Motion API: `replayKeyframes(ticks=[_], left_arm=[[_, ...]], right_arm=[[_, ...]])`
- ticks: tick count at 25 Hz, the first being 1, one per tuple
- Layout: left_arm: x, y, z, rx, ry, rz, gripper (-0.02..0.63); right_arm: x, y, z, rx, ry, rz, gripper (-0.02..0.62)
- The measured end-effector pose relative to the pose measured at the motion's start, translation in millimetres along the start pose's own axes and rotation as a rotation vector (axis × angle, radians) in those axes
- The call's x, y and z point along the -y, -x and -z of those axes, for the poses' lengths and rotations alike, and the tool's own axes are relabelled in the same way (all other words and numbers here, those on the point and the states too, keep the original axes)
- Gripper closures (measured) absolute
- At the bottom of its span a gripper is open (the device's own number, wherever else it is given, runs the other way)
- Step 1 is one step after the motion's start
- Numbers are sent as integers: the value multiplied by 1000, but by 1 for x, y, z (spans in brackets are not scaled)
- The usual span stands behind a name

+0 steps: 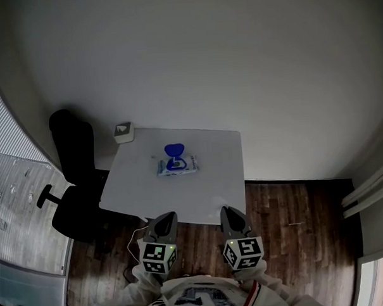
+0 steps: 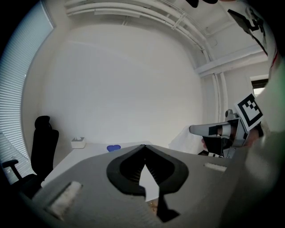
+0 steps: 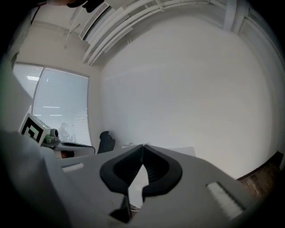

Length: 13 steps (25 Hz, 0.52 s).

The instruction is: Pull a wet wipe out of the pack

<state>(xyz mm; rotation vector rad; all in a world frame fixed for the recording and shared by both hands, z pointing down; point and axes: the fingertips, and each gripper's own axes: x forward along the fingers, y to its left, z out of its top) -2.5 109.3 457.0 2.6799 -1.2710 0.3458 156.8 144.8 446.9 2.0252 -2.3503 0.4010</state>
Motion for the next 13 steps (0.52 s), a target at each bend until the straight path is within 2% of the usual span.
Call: replayKeyframes(ticks=[13], left_arm=[[-20,26,9,7,17,4,603]], right_arm=[[-39,5,3,-8,24,-8,586]])
